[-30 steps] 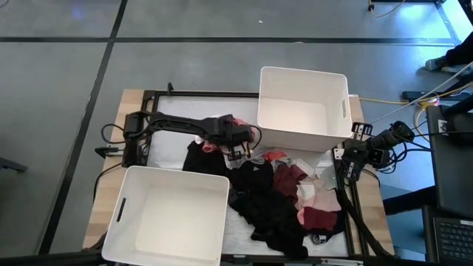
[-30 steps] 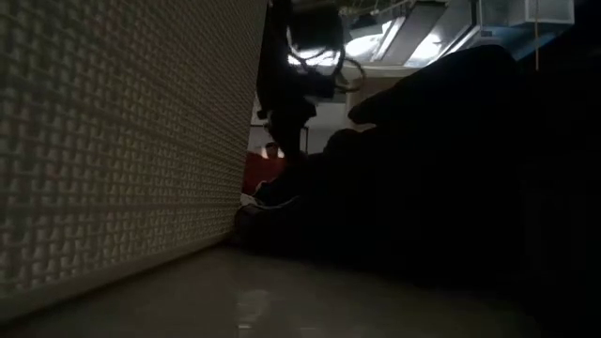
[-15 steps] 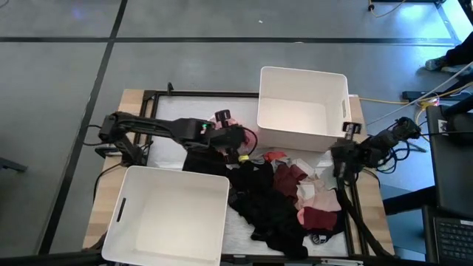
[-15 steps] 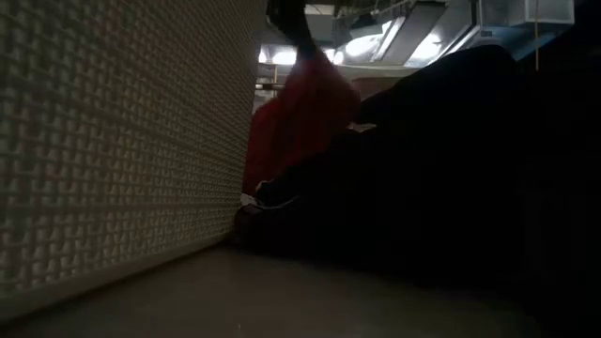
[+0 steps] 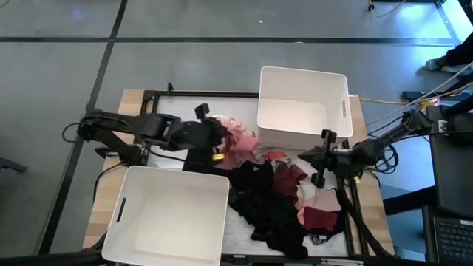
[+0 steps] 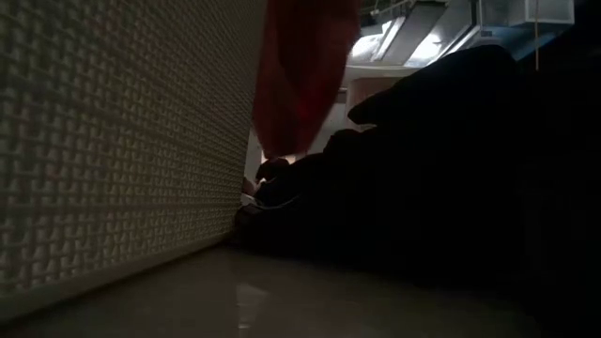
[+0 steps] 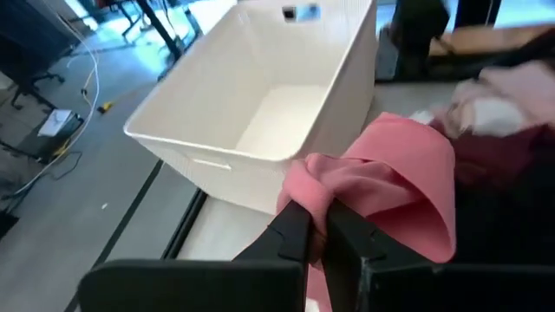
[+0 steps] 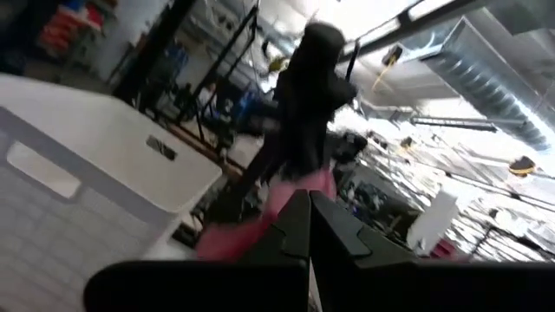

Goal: Sort clothes
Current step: Put the pink underwear into the bottom white bin, then put the light pink sock into the bottom white bin

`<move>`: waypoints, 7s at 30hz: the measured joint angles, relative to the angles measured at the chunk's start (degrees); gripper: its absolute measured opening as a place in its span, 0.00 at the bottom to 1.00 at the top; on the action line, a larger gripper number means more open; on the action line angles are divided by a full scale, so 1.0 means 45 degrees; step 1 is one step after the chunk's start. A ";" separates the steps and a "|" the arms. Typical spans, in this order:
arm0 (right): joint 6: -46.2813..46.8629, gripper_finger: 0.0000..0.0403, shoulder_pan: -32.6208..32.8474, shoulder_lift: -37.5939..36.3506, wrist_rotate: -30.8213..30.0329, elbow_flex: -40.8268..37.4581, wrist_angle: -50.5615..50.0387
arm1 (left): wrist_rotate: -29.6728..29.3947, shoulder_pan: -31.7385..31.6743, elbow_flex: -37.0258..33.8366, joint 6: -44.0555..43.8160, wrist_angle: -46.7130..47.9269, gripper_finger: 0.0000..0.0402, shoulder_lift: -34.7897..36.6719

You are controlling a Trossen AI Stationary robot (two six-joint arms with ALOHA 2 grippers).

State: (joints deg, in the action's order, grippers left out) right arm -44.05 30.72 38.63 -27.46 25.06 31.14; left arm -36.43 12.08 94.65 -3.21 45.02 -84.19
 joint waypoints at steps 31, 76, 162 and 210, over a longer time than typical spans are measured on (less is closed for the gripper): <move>-0.0034 0.01 0.0000 0.0471 -0.0125 0.0145 0.0107 | 0.0094 0.6434 0.0015 -0.1451 -0.2838 0.04 0.3256; 0.6317 0.01 0.0000 0.7246 0.0478 0.0145 0.0560 | 0.1850 0.4776 -0.1881 -0.6302 0.1315 0.31 0.0518; 0.6402 0.01 -0.1166 0.7888 0.0685 0.0130 -0.0180 | 0.1576 -0.5385 0.0296 -0.2484 0.2088 0.26 -0.8396; 0.6392 0.01 -0.1166 0.7893 0.0651 0.0130 -0.0228 | 0.1358 0.1435 0.1156 -0.2192 0.2911 0.01 -0.0381</move>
State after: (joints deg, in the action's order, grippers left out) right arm -15.29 25.47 74.15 -24.53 25.65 30.11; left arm -30.32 18.54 99.85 -13.07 58.12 -85.90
